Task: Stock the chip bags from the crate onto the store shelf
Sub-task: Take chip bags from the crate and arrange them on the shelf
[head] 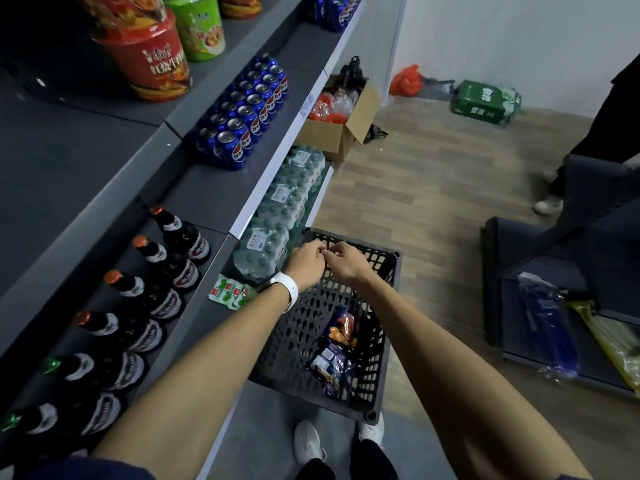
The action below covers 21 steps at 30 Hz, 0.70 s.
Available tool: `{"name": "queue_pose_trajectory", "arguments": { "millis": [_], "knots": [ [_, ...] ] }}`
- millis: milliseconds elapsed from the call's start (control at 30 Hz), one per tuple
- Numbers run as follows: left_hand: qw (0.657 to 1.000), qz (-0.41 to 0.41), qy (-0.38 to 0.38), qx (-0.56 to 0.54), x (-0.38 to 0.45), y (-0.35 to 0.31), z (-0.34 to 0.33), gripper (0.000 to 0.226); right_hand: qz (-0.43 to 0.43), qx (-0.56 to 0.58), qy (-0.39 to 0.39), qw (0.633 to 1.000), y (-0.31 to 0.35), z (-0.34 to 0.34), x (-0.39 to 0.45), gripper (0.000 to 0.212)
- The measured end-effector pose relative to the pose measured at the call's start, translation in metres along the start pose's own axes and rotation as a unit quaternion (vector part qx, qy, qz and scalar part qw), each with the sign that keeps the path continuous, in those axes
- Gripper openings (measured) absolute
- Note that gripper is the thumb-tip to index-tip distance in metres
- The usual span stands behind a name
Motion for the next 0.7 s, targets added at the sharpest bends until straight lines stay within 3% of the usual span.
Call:
{"name": "queue_pose_trajectory", "arguments": {
  "millis": [700],
  "knots": [
    [0.995,0.096,0.024,-0.017,0.053,0.119,-0.139,0.03,-0.042,0.047,0.105,0.992,-0.138,-0.129,0.092,0.055]
  ]
}}
Point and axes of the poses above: each hand's wrist, its own x-axis towards the middle knuckle, its own z-axis out of the back of the hand, y = z × x, the point moved 10 cm from there along x, towards the middle knuckle, and after that the axes turned 8 degrees about -x, right-handed, at the moved point
